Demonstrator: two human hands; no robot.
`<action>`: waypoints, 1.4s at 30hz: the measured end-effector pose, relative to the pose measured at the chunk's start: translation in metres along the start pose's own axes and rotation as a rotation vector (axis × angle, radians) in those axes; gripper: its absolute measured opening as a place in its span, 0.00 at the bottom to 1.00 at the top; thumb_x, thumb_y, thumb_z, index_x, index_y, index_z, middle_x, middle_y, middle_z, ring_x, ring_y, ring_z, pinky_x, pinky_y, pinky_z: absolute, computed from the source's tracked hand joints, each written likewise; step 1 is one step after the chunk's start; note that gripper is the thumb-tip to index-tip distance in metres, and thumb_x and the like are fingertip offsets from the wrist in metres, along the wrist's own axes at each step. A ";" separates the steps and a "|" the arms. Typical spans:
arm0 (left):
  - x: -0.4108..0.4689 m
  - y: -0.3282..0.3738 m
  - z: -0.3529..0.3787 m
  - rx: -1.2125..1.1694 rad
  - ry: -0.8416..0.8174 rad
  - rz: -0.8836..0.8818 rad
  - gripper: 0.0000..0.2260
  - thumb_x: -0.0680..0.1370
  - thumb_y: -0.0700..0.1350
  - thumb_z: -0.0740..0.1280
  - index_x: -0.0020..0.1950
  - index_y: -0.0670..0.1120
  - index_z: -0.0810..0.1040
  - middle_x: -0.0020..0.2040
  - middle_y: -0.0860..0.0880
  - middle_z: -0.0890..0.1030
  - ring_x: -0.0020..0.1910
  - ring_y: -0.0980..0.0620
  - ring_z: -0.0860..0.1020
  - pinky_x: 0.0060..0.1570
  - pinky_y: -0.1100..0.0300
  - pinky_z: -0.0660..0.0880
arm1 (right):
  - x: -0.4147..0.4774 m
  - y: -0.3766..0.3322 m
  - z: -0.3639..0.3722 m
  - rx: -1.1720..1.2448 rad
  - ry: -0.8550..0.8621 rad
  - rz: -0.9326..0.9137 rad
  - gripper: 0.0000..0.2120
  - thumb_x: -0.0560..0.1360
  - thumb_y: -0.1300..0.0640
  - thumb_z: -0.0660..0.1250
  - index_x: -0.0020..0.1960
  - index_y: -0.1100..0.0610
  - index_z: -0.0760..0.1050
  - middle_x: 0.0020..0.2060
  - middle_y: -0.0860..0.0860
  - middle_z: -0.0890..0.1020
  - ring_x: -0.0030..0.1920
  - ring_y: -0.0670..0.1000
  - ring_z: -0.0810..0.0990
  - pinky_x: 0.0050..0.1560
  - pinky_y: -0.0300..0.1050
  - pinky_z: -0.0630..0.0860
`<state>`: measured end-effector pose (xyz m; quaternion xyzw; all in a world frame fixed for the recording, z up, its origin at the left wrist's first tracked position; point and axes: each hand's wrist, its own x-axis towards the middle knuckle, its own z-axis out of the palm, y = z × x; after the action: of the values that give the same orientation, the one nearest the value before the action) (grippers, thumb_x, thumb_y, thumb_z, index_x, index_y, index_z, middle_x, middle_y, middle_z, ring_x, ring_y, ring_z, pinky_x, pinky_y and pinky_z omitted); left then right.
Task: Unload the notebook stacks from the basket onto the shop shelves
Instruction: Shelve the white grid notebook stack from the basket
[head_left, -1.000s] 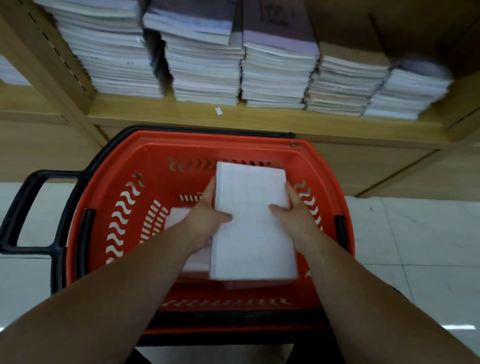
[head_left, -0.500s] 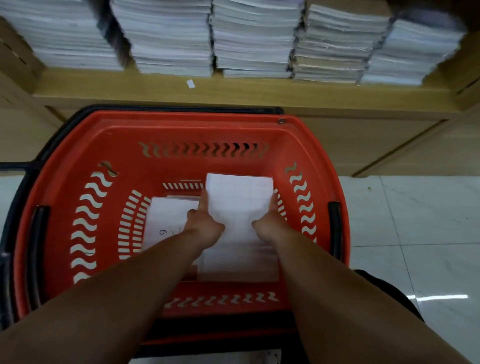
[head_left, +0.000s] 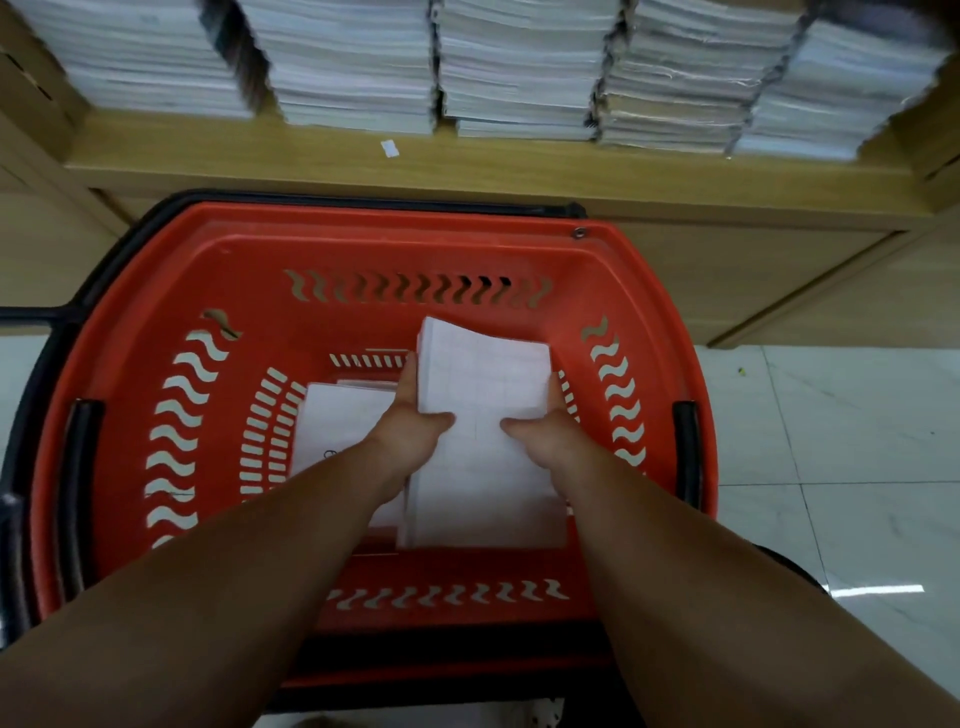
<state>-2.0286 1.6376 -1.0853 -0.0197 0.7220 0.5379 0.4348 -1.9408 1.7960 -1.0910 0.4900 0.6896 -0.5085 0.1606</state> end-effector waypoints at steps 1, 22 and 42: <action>-0.002 0.003 -0.003 -0.003 0.009 0.004 0.40 0.80 0.35 0.65 0.81 0.63 0.48 0.70 0.54 0.74 0.66 0.48 0.75 0.67 0.46 0.74 | -0.003 -0.003 0.001 0.006 -0.001 -0.018 0.50 0.76 0.50 0.73 0.82 0.38 0.38 0.81 0.48 0.59 0.78 0.60 0.62 0.76 0.61 0.66; -0.289 0.290 -0.091 -0.219 0.004 0.202 0.36 0.79 0.29 0.65 0.79 0.60 0.63 0.68 0.52 0.80 0.64 0.46 0.80 0.62 0.40 0.77 | -0.318 -0.219 -0.138 0.434 -0.176 -0.374 0.37 0.80 0.66 0.67 0.78 0.34 0.61 0.61 0.37 0.83 0.59 0.43 0.84 0.59 0.50 0.82; -0.470 0.516 -0.201 -0.531 0.174 0.206 0.33 0.77 0.28 0.64 0.74 0.60 0.70 0.61 0.45 0.84 0.51 0.39 0.85 0.41 0.45 0.83 | -0.514 -0.444 -0.196 0.492 -0.305 -0.454 0.31 0.79 0.70 0.63 0.70 0.37 0.73 0.52 0.43 0.87 0.51 0.48 0.87 0.44 0.43 0.81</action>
<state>-2.1145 1.4882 -0.3793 -0.1055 0.5889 0.7453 0.2942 -2.0184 1.7002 -0.3952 0.2672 0.6058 -0.7491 0.0219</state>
